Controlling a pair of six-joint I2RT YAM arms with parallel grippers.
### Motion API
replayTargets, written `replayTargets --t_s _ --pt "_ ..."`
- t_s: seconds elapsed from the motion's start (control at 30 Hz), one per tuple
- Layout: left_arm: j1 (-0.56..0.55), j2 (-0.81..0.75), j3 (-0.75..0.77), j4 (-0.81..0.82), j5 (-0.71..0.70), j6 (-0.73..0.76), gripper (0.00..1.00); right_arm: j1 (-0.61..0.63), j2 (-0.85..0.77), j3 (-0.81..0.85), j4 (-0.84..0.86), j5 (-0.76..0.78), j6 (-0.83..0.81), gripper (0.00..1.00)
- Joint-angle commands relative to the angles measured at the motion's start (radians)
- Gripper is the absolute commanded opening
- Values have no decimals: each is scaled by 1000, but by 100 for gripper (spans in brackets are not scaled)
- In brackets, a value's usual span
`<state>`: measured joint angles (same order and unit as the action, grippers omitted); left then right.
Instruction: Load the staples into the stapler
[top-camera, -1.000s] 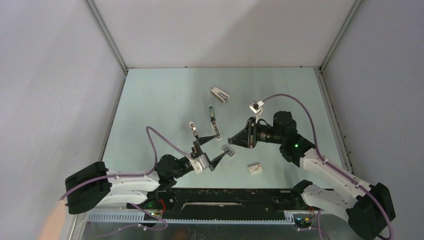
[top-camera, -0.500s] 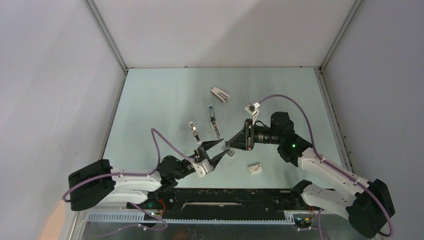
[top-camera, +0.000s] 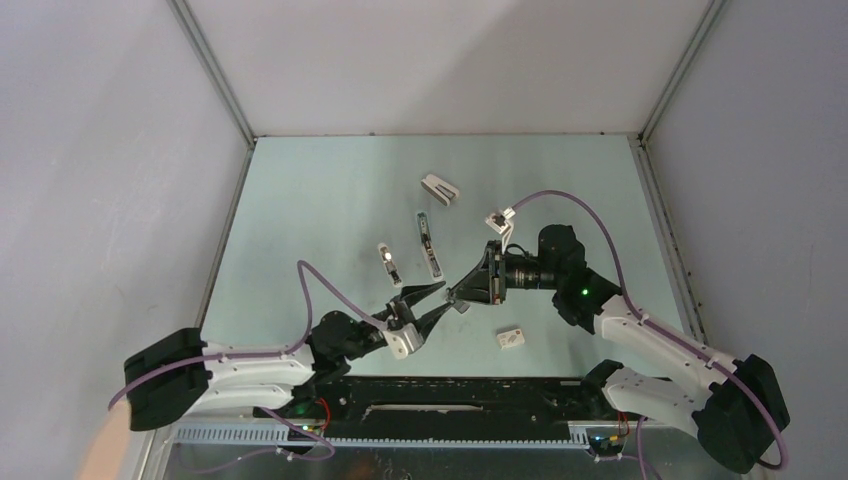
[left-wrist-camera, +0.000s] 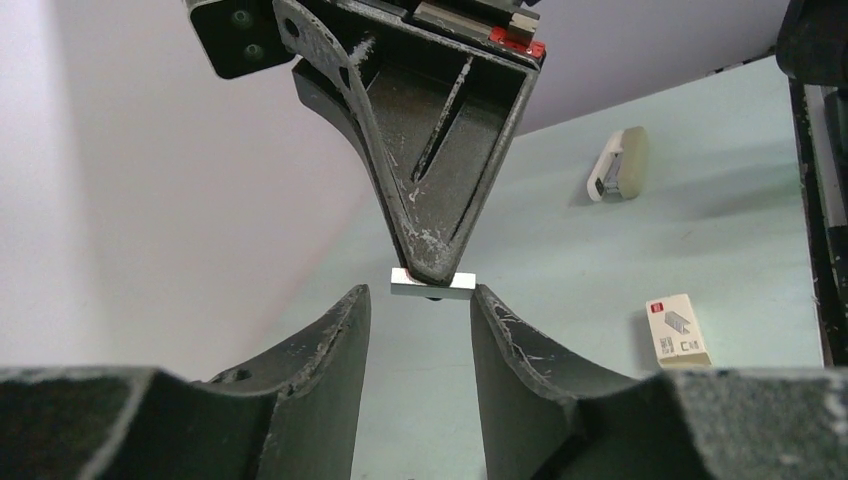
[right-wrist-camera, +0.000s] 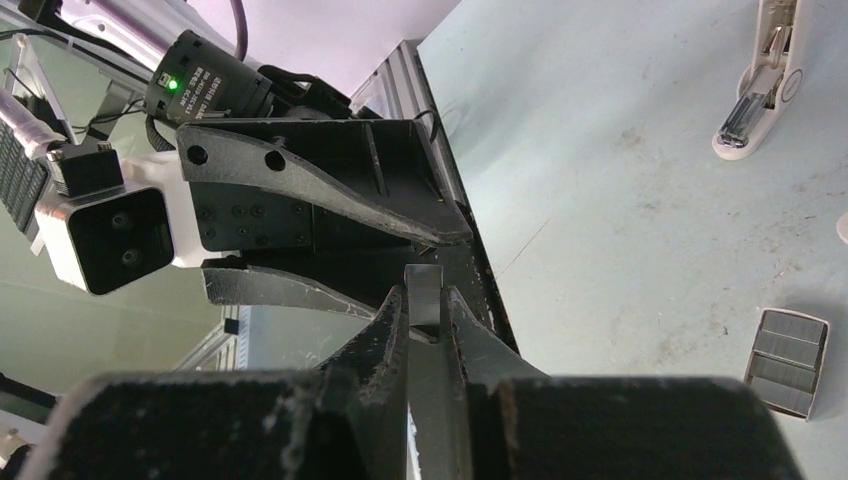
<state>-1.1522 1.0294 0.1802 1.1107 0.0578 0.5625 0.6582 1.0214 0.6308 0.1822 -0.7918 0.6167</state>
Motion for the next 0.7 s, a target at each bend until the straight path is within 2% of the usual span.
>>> replayTargets --t_s 0.0,0.67 --pt "-7 -51 34 -61 22 41 45 7 11 0 51 -32 -21 12" --pt "-30 -104 42 -102 32 60 38 23 45 1 83 -53 -16 12"
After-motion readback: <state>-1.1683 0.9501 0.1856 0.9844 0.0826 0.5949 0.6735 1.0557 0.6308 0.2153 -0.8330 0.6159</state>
